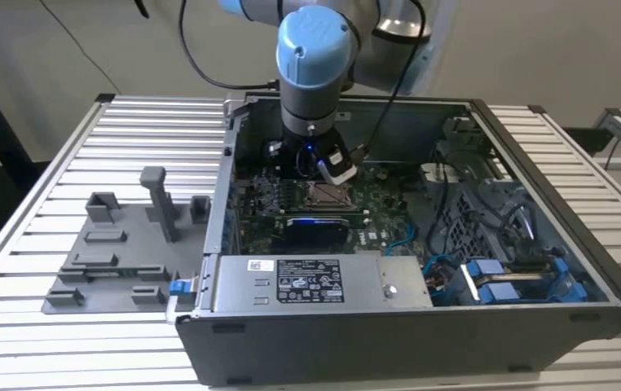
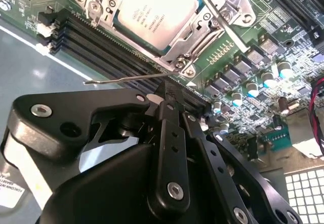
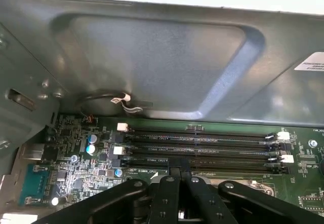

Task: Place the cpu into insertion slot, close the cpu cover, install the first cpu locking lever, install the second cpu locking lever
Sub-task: 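Install the first cpu locking lever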

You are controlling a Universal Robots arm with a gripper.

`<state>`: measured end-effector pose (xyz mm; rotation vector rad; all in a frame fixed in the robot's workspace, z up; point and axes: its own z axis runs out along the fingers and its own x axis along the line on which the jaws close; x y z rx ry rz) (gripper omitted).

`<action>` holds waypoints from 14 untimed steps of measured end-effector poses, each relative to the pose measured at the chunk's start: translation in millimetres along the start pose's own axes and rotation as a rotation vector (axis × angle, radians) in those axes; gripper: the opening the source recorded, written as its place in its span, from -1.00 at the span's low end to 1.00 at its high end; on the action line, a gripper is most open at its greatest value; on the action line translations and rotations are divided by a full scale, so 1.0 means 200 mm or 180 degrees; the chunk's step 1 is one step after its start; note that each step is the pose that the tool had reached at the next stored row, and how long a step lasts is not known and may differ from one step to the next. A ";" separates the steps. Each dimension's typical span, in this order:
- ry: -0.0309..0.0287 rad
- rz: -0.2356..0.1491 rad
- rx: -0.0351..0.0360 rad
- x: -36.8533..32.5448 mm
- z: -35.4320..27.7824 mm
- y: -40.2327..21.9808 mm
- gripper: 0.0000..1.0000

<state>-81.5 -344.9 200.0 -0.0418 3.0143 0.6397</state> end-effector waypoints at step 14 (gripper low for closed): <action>-0.0001 0.0000 0.0000 -0.004 0.017 -0.009 -0.79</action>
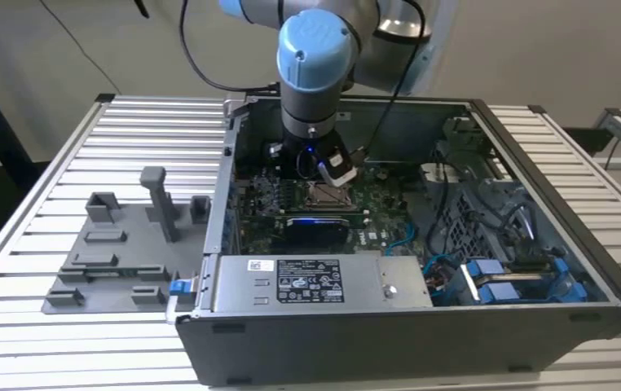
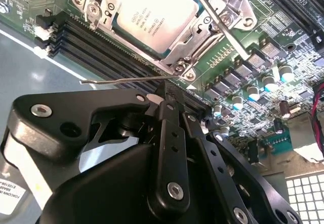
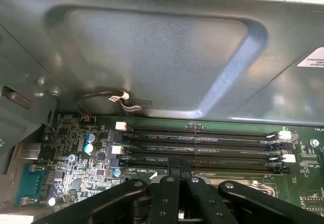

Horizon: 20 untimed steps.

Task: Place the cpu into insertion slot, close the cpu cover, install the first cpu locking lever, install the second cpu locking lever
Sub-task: 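Install the first cpu locking lever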

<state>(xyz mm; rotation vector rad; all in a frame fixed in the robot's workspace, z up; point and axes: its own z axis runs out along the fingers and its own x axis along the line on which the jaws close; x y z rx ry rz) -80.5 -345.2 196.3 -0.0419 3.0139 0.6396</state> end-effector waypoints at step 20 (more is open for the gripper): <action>0.0000 0.0000 0.0001 -0.069 0.017 -0.027 -0.79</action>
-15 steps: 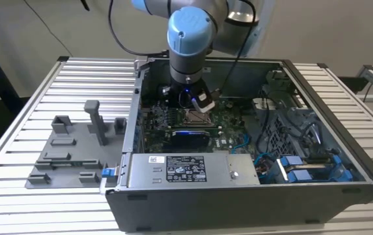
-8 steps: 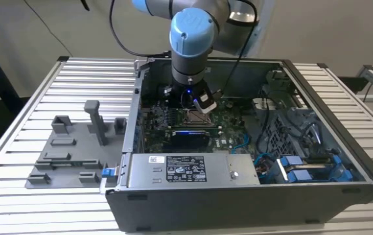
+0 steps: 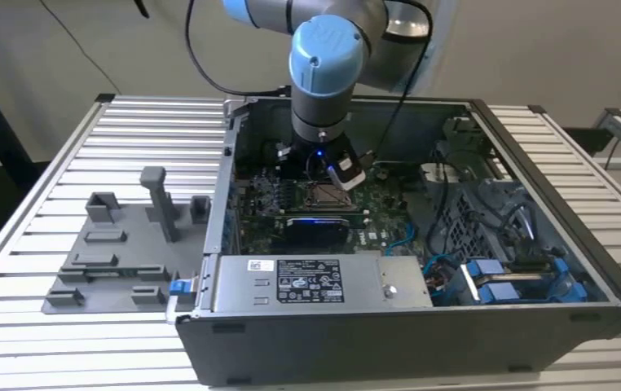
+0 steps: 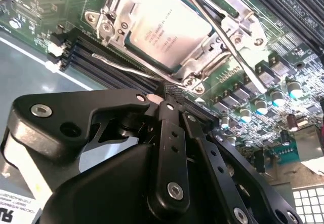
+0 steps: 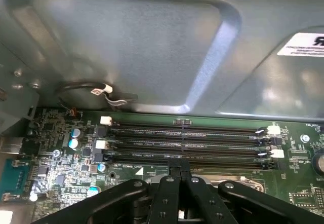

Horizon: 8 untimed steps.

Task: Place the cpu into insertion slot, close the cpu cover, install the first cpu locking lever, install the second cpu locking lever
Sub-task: 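Install the first cpu locking lever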

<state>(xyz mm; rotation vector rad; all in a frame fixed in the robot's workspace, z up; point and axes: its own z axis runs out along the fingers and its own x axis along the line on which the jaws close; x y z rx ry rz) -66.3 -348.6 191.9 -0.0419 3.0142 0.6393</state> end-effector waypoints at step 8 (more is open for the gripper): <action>0.0000 0.0000 -0.0001 -0.048 0.007 -0.007 -0.79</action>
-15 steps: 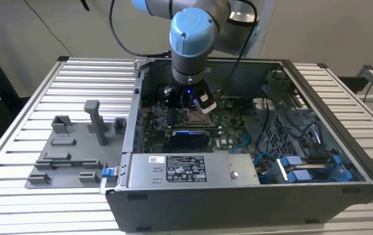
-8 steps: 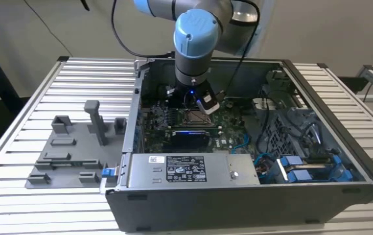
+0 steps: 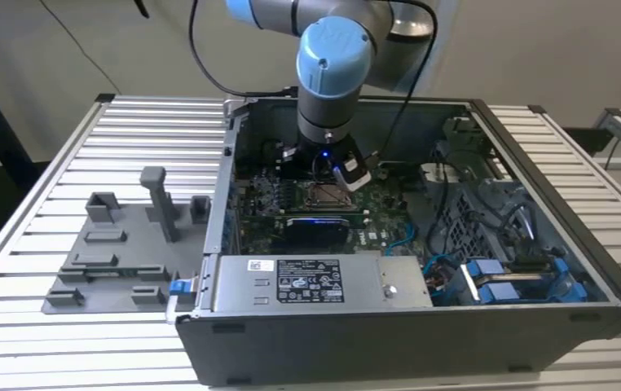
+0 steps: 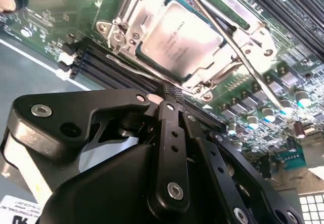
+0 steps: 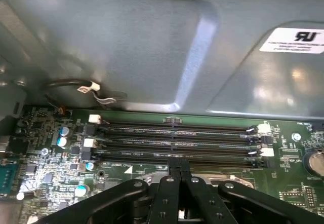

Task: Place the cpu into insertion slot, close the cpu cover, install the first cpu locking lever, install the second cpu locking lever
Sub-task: 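Install the first cpu locking lever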

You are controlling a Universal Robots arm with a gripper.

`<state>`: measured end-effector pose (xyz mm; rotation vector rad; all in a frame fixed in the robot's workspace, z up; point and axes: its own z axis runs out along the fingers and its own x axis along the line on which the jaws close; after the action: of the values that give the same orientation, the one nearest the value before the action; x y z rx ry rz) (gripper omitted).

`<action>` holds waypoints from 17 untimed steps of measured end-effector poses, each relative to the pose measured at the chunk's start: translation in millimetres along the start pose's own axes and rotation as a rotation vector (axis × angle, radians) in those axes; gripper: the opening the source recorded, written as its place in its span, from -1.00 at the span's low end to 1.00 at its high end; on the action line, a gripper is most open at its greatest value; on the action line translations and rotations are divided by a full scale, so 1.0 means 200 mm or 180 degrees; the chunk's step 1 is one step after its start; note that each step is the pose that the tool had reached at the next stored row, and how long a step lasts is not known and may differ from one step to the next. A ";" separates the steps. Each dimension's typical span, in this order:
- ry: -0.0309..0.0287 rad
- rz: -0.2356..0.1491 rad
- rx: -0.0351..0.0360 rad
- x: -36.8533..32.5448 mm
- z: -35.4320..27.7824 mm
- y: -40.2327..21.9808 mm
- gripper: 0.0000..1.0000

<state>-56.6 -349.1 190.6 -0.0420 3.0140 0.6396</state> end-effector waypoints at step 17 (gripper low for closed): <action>0.0000 0.0000 0.0000 -0.111 0.017 -0.009 -0.79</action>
<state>-34.1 -349.1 188.1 -0.0418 3.0140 0.6396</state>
